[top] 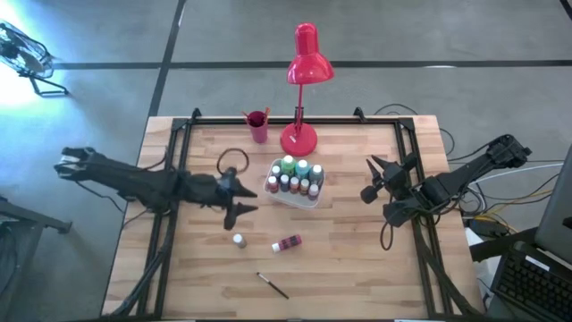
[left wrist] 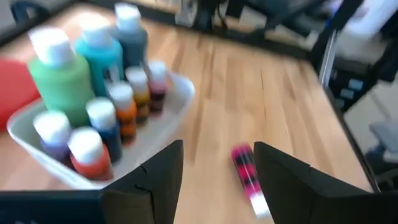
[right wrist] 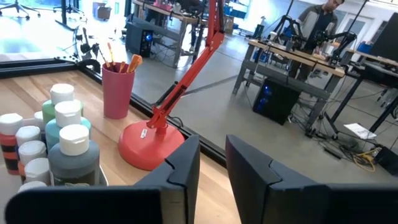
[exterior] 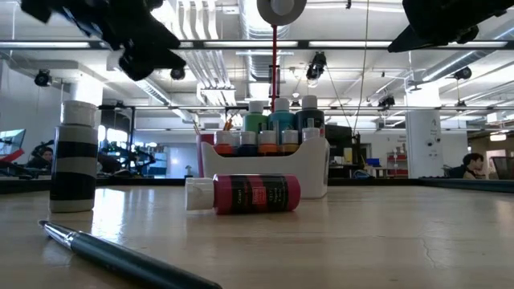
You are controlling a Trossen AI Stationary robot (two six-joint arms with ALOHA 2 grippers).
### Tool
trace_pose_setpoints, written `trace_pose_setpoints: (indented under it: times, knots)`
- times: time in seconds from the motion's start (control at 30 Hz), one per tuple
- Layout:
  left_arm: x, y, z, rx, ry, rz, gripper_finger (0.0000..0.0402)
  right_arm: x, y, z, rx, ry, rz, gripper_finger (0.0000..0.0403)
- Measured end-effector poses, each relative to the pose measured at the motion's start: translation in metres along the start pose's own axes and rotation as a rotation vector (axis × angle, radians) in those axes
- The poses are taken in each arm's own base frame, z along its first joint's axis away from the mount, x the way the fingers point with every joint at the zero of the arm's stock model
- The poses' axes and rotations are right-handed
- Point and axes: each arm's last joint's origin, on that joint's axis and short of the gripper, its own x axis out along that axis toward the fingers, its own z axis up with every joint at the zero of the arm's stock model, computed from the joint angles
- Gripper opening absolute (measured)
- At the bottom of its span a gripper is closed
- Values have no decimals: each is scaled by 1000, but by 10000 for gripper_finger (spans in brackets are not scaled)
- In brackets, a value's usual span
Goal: Pick & Place Paint Supplies
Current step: Put the silver paint brush bottle into the red cup
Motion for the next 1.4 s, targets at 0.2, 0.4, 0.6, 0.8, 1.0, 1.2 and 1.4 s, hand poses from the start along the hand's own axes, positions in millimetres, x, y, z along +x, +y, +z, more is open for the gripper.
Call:
trace_pose_setpoints:
  times: [0.2, 0.4, 0.6, 0.8, 1.0, 1.2, 1.4]
  knots:
    - [-11, -36, 11, 0, 233, 17, 196, 0, 0, 0, -2, 1, 1, 80]
    - [-17, -68, 16, -61, 393, 73, 190, 0, 1, 0, 4, 16, 18, 105]
    - [-7, -94, 5, -39, 544, 74, 190, 0, 1, 0, 4, 18, 21, 129]
    - [8, -109, -4, -20, 658, 50, 190, 0, 1, 0, 4, 18, 21, 148]
    - [30, -126, -5, 172, 694, -5, 190, 0, 1, 0, 4, 18, 21, 162]
    - [56, -140, -13, 359, 770, -73, 190, 0, 1, 0, 0, 18, 21, 174]
    - [78, -148, -29, 516, 834, -129, 190, 0, 1, 0, -1, 18, 21, 182]
